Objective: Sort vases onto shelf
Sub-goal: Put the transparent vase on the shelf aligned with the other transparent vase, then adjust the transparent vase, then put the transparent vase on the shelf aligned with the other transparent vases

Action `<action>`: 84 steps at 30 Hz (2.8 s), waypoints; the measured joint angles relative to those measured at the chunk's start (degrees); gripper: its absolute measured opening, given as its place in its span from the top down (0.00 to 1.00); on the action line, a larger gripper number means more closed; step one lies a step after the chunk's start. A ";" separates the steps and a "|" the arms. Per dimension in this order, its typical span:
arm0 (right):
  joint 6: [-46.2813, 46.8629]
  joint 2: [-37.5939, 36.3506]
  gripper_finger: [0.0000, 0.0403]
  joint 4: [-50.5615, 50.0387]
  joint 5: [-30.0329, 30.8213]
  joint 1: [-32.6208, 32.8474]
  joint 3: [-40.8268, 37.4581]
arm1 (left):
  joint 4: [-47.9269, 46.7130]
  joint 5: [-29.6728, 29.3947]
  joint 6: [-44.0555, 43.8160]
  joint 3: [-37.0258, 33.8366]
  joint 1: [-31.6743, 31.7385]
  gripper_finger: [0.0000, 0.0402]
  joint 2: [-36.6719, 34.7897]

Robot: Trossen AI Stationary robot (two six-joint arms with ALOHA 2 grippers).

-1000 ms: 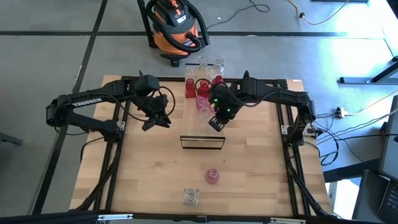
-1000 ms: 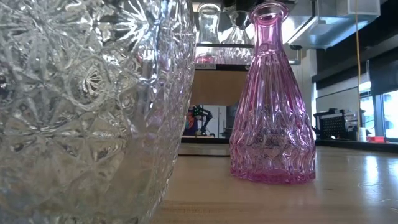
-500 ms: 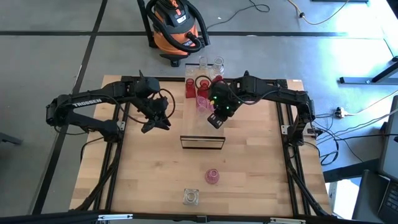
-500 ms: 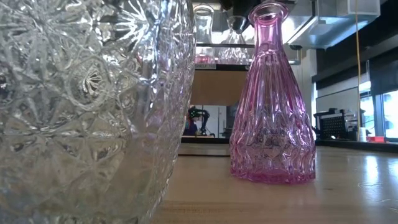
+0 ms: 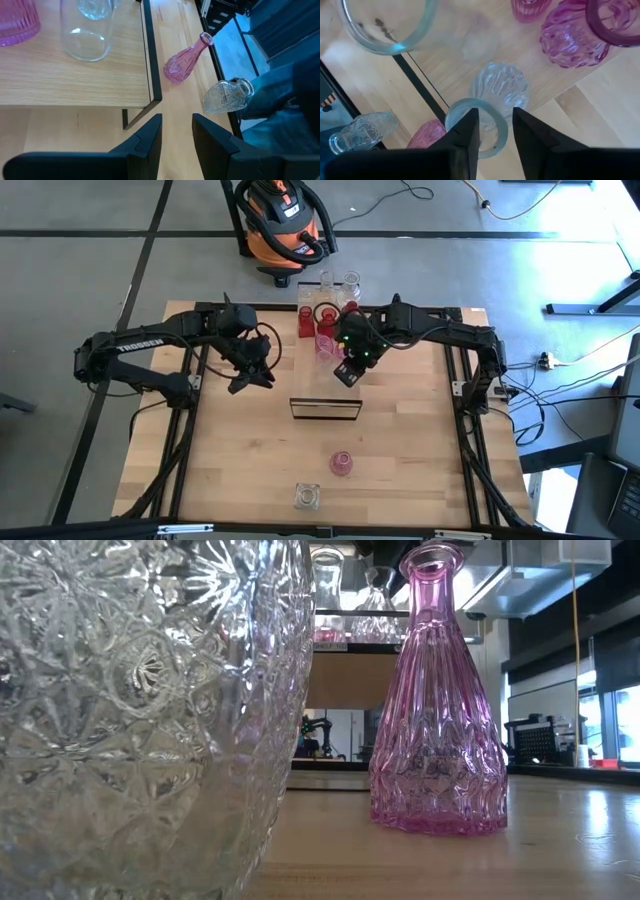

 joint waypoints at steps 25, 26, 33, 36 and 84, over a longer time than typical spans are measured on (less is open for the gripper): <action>2.71 -0.72 0.74 -3.41 1.58 0.12 6.30 | 9.40 -0.30 -4.01 0.00 0.81 0.75 3.95; 2.85 -0.72 0.74 -4.47 2.57 0.12 6.84 | 10.12 -0.37 -4.11 0.00 0.83 0.75 5.16; 5.69 -1.82 0.74 -8.94 6.81 0.36 8.33 | 14.97 -9.34 -4.04 0.00 0.83 0.75 12.30; 5.98 -2.97 0.74 -8.97 8.66 1.14 8.39 | 17.80 -11.96 -4.10 0.00 0.83 0.75 13.71; 1.09 -8.09 0.74 -8.72 18.08 6.56 4.07 | 4.95 -7.87 -26.78 0.00 -23.48 0.75 -3.64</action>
